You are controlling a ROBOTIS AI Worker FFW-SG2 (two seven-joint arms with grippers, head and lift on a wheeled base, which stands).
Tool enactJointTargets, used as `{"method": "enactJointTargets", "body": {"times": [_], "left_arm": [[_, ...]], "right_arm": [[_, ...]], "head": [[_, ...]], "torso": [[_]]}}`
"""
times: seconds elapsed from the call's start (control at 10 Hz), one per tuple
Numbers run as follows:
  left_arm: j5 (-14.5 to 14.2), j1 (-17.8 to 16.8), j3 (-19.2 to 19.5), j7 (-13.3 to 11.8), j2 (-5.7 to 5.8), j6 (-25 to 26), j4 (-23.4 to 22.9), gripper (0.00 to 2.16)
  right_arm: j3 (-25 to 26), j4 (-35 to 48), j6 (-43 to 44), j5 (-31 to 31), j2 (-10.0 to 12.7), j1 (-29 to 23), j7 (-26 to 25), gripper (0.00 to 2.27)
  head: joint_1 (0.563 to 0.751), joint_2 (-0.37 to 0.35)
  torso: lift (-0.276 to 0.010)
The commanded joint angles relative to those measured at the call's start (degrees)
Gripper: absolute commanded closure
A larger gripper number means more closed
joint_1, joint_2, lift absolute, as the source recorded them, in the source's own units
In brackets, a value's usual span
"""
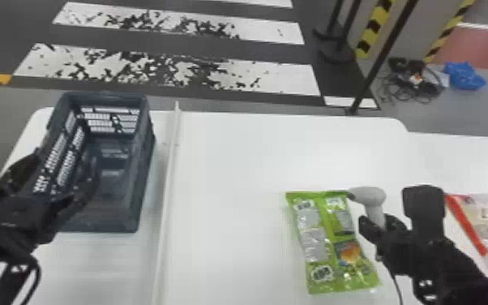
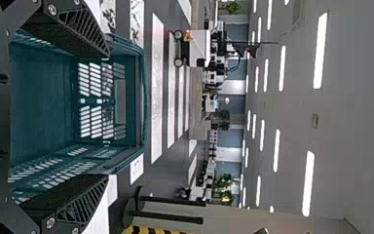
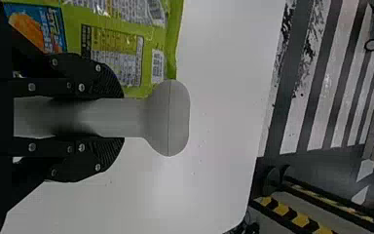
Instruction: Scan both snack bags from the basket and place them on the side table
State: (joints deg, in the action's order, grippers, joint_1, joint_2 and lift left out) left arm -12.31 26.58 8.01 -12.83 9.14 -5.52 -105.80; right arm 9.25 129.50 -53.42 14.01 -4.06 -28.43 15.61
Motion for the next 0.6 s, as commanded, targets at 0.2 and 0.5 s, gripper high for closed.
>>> {"method": "enactJointTargets", "body": {"times": [0.2,0.5], "left_arm": [[-0.1,0.5,0.0,0.1,0.35,0.0,-0.5,0.12],[-0.1,0.5,-0.2,0.1,0.53,0.0,-0.5,0.12]], "right_arm": [[-12.1,4.7,-5.2,9.0,-0.2,-1.2,0.0,2.26],[-18.9,0.5,-7.7,14.6,-1.0,1.7,-1.5,2.26]], "head": [[0.695,-0.009],[0.695,0.056]], "torso": [[-0.075],[-0.075]]}}
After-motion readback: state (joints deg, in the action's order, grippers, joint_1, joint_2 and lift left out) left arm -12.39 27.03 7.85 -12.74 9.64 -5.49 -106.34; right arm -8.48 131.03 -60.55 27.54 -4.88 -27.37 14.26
